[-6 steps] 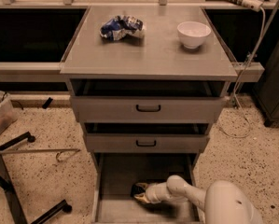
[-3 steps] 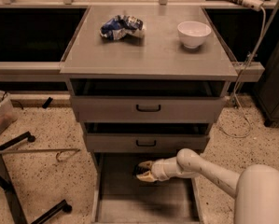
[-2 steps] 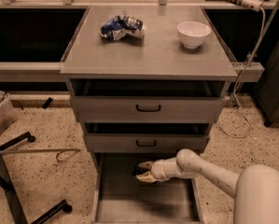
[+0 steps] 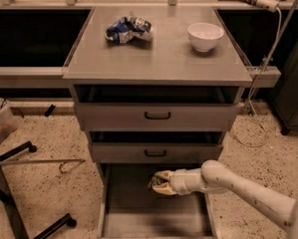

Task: Pick rxbar chocolate from bottom drawer and place on counter

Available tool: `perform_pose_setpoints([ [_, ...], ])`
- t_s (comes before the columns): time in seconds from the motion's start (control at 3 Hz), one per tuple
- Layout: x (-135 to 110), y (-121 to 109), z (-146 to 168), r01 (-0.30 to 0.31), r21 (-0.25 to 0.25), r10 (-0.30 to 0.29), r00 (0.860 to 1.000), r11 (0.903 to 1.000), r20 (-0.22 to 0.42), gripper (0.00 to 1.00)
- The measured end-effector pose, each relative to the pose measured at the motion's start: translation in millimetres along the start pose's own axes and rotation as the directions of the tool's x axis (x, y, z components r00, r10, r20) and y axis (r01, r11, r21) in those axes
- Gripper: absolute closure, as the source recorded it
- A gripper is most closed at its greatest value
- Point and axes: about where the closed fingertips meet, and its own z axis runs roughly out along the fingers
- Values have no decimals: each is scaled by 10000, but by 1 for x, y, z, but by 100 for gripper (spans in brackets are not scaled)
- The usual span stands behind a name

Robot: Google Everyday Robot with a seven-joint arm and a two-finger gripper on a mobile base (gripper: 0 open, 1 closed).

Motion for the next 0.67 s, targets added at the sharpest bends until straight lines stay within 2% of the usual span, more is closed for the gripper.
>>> perform_pose_setpoints([
  [0.33,-33,10,-41,397,472,-405,9991,9981,154,100],
  [0.67,-89,7,-62,1218,291,-1225,9922,9921,219,100],
])
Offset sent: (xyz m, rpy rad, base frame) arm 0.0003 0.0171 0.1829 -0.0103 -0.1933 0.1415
